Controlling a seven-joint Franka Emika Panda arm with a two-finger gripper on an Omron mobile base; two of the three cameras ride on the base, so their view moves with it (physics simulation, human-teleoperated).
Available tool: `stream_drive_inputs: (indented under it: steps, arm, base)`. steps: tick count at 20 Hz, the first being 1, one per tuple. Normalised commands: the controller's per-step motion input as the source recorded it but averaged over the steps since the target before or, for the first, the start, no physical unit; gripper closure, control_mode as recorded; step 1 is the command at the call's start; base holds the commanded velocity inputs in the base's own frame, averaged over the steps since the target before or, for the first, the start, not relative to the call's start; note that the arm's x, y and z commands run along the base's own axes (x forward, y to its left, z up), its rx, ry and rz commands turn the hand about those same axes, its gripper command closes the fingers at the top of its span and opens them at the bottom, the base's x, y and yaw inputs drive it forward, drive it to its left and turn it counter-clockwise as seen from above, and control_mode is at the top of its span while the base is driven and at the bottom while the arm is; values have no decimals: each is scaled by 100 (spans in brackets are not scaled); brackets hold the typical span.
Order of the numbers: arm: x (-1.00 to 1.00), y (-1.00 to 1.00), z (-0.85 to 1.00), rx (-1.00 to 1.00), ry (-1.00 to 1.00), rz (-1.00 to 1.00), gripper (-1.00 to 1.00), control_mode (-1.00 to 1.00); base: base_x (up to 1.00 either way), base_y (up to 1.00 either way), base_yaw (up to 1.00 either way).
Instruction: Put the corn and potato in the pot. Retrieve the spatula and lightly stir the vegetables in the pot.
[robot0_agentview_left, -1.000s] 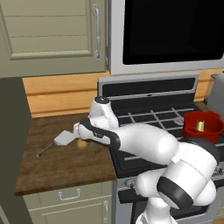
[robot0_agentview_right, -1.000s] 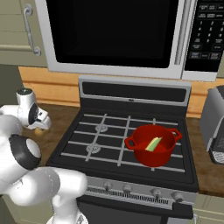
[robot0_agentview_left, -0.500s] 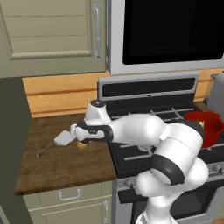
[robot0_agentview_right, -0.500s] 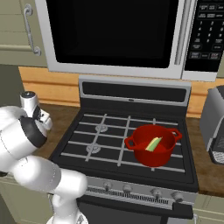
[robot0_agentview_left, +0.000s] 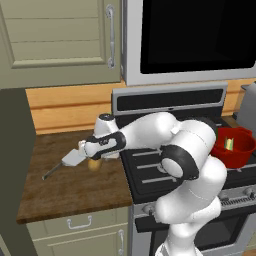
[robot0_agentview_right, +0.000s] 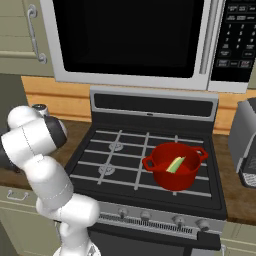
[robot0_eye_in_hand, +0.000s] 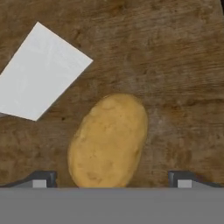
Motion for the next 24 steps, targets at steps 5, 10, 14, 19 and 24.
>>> stream_drive_inputs:
  steps: [5, 10, 14, 19, 24]
  arm:
    - [17, 16, -30, -4, 3, -6, -100, -100]
    - [14, 18, -33, -3, 0, -5, -100, -100]
    - [0, 0, -36, 0, 1, -2, -100, -100]
    - [-26, -12, -44, 0, 5, 0, 100, -100]
    - [-52, -11, -65, -1, 10, 0, 100, -100]
  base:
    - [0, 0, 0]
    - [0, 0, 0]
    - [0, 0, 0]
    - [0, 0, 0]
    - [0, 0, 0]
